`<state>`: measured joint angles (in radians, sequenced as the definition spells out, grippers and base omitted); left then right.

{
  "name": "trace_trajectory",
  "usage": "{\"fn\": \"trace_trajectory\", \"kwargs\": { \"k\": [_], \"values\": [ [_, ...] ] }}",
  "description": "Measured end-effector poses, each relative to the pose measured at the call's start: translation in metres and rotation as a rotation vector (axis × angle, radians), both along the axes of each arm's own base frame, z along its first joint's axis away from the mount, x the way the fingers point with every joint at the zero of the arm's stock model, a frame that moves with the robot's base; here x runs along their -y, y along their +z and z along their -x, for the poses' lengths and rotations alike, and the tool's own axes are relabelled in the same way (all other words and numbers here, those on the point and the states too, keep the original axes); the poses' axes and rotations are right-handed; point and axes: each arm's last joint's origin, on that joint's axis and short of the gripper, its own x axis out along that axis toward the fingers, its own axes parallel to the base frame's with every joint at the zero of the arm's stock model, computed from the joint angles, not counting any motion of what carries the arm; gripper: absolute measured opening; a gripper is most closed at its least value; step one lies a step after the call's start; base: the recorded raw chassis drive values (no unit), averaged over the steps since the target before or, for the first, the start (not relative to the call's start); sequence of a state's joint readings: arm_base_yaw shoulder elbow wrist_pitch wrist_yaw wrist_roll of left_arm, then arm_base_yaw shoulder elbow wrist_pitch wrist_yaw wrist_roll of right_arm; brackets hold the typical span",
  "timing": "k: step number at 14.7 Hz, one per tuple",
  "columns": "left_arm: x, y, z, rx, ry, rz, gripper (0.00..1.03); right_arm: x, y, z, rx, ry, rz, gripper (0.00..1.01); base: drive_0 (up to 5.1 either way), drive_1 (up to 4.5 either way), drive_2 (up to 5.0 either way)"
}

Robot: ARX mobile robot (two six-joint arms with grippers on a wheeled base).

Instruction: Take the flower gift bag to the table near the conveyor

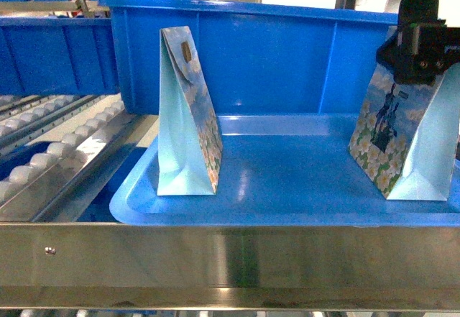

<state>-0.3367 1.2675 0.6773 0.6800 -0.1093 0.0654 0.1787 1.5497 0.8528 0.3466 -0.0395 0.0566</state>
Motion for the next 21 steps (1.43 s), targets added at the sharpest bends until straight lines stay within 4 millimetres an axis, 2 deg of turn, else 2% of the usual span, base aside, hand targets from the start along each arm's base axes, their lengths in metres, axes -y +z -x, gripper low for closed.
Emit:
{"fn": "trace_trajectory", "kwargs": {
  "k": [4, 5, 11, 12, 13, 15, 17, 19, 21],
  "values": [
    [0.0, 0.0, 0.0, 0.0, 0.0, 0.0, 0.98, 0.001, -0.014, -0.011, -0.067, 0.0, -0.004, 0.98, 0.0, 0.0, 0.0],
    [0.0, 0.0, 0.0, 0.0, 0.001, 0.0, 0.98, 0.001, -0.016, -0.011, -0.076, -0.004, -0.013, 0.91, 0.0, 0.0, 0.0],
    [0.0, 0.0, 0.0, 0.0, 0.002, 0.0, 0.98, -0.005, -0.017, -0.009, -0.057, 0.009, -0.025, 0.2, 0.0, 0.0, 0.0],
    [0.0, 0.0, 0.0, 0.0, 0.002, 0.0, 0.98, -0.005, -0.016, -0.007, -0.049, 0.007, -0.026, 0.09, 0.0, 0.0, 0.0],
    [0.0, 0.0, 0.0, 0.0, 0.002, 0.0, 0.98, -0.005, -0.016, -0.005, -0.039, 0.007, -0.028, 0.03, 0.0, 0.0, 0.0],
    [0.0, 0.0, 0.0, 0.0, 0.003, 0.0, 0.98, -0.003, -0.015, 0.002, -0.012, -0.004, -0.033, 0.03, 0.0, 0.0, 0.0],
    [0.0, 0.0, 0.0, 0.0, 0.003, 0.0, 0.98, 0.0, 0.0, 0.015, 0.072, -0.014, -0.046, 0.03, 0.0, 0.0, 0.0],
    [0.0, 0.0, 0.0, 0.0, 0.003, 0.0, 0.98, 0.008, 0.024, 0.042, 0.202, -0.061, -0.057, 0.03, 0.0, 0.0, 0.0],
    [0.0, 0.0, 0.0, 0.0, 0.002, 0.0, 0.98, 0.023, 0.036, 0.078, 0.297, -0.105, -0.063, 0.03, 0.0, 0.0, 0.0]
  ]
}}
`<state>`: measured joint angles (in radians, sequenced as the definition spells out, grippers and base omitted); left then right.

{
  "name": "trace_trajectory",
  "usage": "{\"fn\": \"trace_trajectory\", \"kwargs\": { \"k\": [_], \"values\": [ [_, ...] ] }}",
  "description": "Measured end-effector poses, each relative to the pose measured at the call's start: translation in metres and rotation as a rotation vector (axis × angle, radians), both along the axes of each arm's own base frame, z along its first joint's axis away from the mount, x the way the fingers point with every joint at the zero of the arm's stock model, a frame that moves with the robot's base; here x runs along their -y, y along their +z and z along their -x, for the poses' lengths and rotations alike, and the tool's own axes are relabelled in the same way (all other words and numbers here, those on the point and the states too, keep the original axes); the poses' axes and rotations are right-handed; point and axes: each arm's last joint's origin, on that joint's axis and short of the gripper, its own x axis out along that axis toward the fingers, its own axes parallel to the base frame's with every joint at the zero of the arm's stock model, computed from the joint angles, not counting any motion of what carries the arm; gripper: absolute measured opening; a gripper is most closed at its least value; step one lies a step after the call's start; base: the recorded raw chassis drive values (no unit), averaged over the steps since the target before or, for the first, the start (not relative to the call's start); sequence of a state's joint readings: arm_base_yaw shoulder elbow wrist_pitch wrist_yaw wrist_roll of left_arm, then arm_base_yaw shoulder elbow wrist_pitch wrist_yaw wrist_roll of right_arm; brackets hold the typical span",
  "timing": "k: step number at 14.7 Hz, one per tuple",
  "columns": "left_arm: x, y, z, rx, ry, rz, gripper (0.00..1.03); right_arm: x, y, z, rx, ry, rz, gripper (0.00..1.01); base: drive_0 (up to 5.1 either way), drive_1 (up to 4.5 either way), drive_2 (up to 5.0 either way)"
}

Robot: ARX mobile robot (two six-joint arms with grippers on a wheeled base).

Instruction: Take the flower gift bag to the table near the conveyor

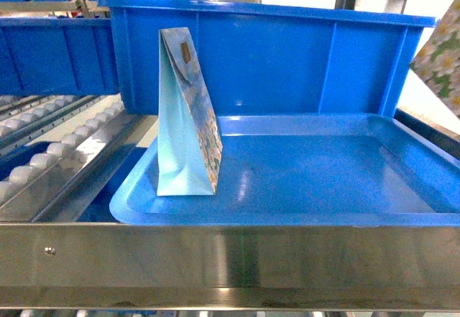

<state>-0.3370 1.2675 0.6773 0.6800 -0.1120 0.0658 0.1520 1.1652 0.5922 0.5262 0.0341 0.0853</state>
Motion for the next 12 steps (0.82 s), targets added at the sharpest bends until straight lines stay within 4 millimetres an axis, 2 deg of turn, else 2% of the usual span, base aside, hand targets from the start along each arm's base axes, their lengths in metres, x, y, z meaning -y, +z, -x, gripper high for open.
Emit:
{"fn": "trace_trajectory", "kwargs": {
  "k": [2, 4, 5, 6, 9, 12],
  "values": [
    [0.0, 0.0, 0.0, 0.0, 0.0, 0.0, 0.98, 0.017, 0.004, 0.04, 0.069, -0.059, -0.004, 0.03, 0.0, 0.0, 0.0],
    [0.0, 0.0, 0.0, 0.0, 0.0, 0.0, 0.98, 0.029, -0.001, 0.081, 0.135, -0.104, 0.01, 0.03, 0.0, 0.0, 0.0],
    [0.0, 0.0, 0.0, 0.0, 0.0, -0.002, 0.98, 0.031, -0.006, 0.094, 0.15, -0.116, 0.009, 0.03, 0.0, 0.0, 0.0],
    [0.0, 0.0, 0.0, 0.001, 0.001, -0.003, 0.98, 0.033, -0.009, 0.102, 0.181, -0.132, 0.007, 0.03, 0.0, 0.0, 0.0],
    [0.007, 0.0, -0.001, -0.005, 0.019, -0.004, 0.98, 0.033, -0.011, 0.101, 0.176, -0.138, 0.008, 0.03, 0.0, 0.0, 0.0],
    [0.042, -0.012, -0.014, -0.081, 0.001, -0.023, 0.98, 0.033, -0.011, 0.101, 0.177, -0.138, 0.007, 0.03, 0.0, 0.0, 0.0]
  ]
}}
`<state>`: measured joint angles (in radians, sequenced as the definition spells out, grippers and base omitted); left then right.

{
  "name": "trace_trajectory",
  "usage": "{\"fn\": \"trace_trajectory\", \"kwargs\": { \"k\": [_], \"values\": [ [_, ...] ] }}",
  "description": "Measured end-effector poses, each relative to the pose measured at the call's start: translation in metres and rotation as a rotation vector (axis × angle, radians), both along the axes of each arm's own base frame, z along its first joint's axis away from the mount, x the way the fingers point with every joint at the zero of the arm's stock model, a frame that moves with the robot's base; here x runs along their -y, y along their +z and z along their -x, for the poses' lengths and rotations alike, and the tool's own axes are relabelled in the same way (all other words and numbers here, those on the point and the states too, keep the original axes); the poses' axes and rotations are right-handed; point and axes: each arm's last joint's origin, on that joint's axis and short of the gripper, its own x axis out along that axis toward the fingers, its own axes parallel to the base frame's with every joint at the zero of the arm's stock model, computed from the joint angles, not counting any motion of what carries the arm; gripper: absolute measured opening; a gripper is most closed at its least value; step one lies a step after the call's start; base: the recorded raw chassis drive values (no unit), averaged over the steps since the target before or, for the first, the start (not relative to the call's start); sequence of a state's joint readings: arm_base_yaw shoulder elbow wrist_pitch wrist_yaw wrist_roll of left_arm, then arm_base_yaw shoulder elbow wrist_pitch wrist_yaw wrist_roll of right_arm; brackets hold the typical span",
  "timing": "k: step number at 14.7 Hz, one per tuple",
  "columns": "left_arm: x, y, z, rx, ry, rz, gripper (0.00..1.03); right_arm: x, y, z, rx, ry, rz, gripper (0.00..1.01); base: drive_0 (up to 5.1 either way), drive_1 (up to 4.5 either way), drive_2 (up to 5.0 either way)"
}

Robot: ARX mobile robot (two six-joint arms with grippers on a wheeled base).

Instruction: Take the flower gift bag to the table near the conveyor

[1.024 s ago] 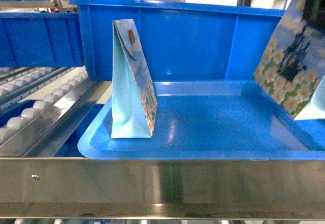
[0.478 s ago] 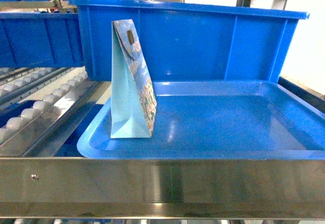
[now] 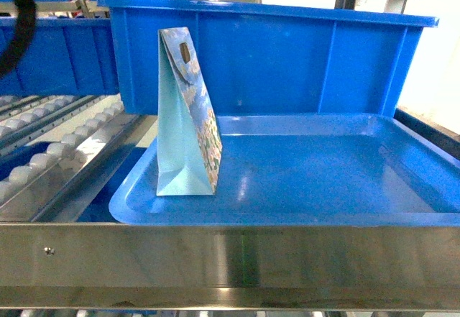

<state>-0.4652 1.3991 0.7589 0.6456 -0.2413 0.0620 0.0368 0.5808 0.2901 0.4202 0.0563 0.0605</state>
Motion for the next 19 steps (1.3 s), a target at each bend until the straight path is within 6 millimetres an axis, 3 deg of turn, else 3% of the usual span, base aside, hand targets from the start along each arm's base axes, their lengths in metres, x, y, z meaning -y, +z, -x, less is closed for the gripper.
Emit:
{"fn": "trace_trajectory", "kwargs": {
  "k": [2, 6, 14, 19],
  "values": [
    [0.018, -0.013, -0.01, -0.045, 0.055, -0.003, 0.98, 0.0, 0.0, 0.0, 0.0, 0.0, 0.0, 0.03, 0.0, 0.0, 0.0],
    [0.029, -0.042, -0.029, -0.173, 0.135, -0.022, 0.95, 0.0, 0.0, 0.0, 0.0, 0.0, 0.0, 0.03, 0.0, 0.0, 0.0],
    [0.043, -0.046, -0.028, -0.239, 0.157, 0.004, 0.03, 0.0, 0.0, 0.0, 0.0, 0.0, 0.0, 0.03, 0.0, 0.0, 0.0],
    [0.033, -0.043, -0.017, -0.206, 0.158, 0.017, 0.02, 0.0, 0.0, 0.0, 0.0, 0.0, 0.0, 0.03, 0.0, 0.0, 0.0]
  ]
}}
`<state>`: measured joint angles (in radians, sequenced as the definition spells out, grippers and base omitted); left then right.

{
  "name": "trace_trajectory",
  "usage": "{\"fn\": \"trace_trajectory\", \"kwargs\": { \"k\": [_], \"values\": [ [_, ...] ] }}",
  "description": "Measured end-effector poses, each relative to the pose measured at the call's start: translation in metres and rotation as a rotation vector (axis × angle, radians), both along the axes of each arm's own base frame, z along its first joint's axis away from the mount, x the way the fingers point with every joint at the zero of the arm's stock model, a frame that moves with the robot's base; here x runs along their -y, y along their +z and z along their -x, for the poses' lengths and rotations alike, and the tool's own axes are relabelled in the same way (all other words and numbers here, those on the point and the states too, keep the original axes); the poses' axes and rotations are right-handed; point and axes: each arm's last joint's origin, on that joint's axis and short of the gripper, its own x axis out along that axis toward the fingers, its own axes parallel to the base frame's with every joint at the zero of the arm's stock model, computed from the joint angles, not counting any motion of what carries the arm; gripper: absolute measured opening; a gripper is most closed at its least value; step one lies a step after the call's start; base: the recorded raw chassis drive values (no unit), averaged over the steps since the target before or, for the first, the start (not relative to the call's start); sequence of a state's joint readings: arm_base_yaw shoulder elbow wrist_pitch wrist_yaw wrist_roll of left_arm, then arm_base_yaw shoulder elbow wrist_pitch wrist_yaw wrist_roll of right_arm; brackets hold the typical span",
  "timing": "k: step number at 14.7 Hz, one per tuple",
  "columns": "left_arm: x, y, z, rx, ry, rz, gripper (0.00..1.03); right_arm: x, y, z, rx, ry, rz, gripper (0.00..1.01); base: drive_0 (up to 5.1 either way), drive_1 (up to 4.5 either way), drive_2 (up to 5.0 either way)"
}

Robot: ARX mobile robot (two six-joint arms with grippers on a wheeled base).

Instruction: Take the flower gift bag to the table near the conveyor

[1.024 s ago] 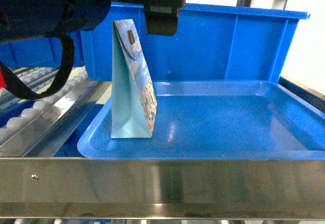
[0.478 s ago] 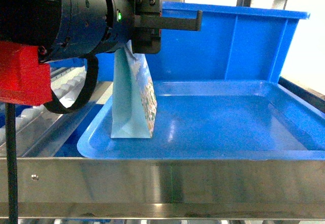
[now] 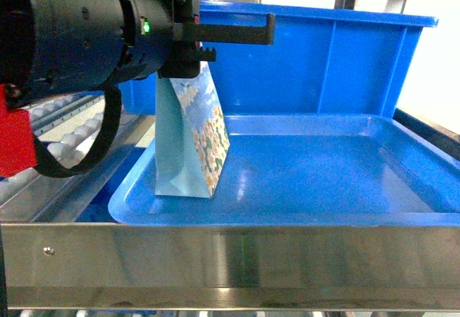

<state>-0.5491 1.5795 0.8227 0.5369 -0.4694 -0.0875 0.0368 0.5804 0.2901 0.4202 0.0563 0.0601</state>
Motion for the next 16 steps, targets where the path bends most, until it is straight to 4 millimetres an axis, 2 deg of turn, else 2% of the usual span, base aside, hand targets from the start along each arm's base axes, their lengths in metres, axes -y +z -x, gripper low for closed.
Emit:
{"fn": "trace_trajectory", "kwargs": {
  "k": [1, 3, 5, 7, 8, 11, 12, 16],
  "values": [
    [-0.016, 0.014, 0.012, 0.08, 0.004, 0.013, 0.02, 0.0, 0.0, 0.0, 0.0, 0.0, 0.0, 0.03, 0.0, 0.0, 0.0],
    [-0.033, 0.045, 0.025, 0.224, 0.005, 0.039, 0.02, 0.0, 0.0, 0.0, 0.0, 0.0, 0.0, 0.03, 0.0, 0.0, 0.0],
    [-0.056, 0.063, 0.043, 0.366, 0.019, 0.016, 0.02, 0.0, 0.0, 0.0, 0.0, 0.0, 0.0, 0.03, 0.0, 0.0, 0.0],
    [-0.087, 0.062, 0.074, 0.423, 0.064, -0.034, 0.02, 0.0, 0.0, 0.0, 0.0, 0.0, 0.0, 0.03, 0.0, 0.0, 0.0],
    [-0.105, 0.054, 0.096, 0.415, 0.096, -0.062, 0.02, 0.0, 0.0, 0.0, 0.0, 0.0, 0.0, 0.03, 0.0, 0.0, 0.0],
    [-0.124, 0.037, 0.141, 0.408, 0.105, -0.097, 0.02, 0.0, 0.0, 0.0, 0.0, 0.0, 0.0, 0.03, 0.0, 0.0, 0.0],
    [-0.125, 0.041, 0.144, 0.443, 0.107, -0.083, 0.02, 0.0, 0.0, 0.0, 0.0, 0.0, 0.0, 0.03, 0.0, 0.0, 0.0],
    [-0.124, 0.04, 0.143, 0.428, 0.097, -0.09, 0.02, 0.001, 0.0, 0.0, 0.0, -0.009, -0.001, 0.03, -4.7, 2.8, 2.8]
  ]
}}
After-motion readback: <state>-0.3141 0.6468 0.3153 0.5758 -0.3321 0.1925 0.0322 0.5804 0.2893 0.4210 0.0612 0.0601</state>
